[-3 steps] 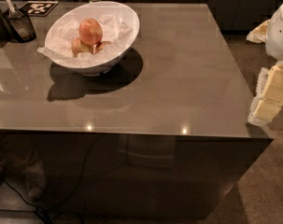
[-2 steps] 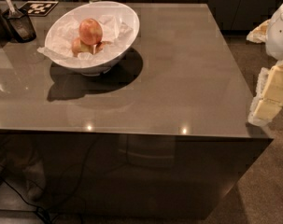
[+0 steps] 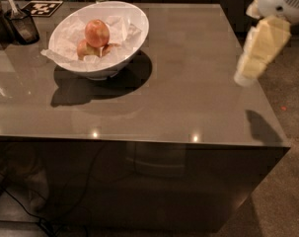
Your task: Pick apple from white bowl
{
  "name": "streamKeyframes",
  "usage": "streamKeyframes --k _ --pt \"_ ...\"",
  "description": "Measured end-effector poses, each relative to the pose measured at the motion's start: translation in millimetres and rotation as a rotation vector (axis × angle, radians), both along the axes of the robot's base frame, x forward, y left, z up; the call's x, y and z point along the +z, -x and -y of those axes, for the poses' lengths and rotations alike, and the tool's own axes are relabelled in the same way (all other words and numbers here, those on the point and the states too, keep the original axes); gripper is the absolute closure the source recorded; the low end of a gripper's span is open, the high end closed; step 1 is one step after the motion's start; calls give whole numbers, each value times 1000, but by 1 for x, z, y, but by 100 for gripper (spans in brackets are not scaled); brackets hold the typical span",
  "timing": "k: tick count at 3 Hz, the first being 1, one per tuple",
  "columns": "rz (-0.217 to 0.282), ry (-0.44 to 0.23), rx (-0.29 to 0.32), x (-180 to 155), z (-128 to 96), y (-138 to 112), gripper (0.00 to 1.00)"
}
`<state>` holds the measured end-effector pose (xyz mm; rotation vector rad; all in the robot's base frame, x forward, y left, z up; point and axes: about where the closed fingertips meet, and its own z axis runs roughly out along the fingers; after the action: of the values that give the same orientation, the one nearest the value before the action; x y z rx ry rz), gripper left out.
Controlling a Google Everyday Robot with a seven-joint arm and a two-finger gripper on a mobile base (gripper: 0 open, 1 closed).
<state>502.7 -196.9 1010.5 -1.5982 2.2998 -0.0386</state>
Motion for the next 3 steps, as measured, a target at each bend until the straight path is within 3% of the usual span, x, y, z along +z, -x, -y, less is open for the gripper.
streamKeyframes --k 1,2,3 --pt "24 -43 40 19 -35 -53 0" --pt "121 -79 45 51 -44 -67 0" --pt "102 -93 49 39 -57 -79 0"
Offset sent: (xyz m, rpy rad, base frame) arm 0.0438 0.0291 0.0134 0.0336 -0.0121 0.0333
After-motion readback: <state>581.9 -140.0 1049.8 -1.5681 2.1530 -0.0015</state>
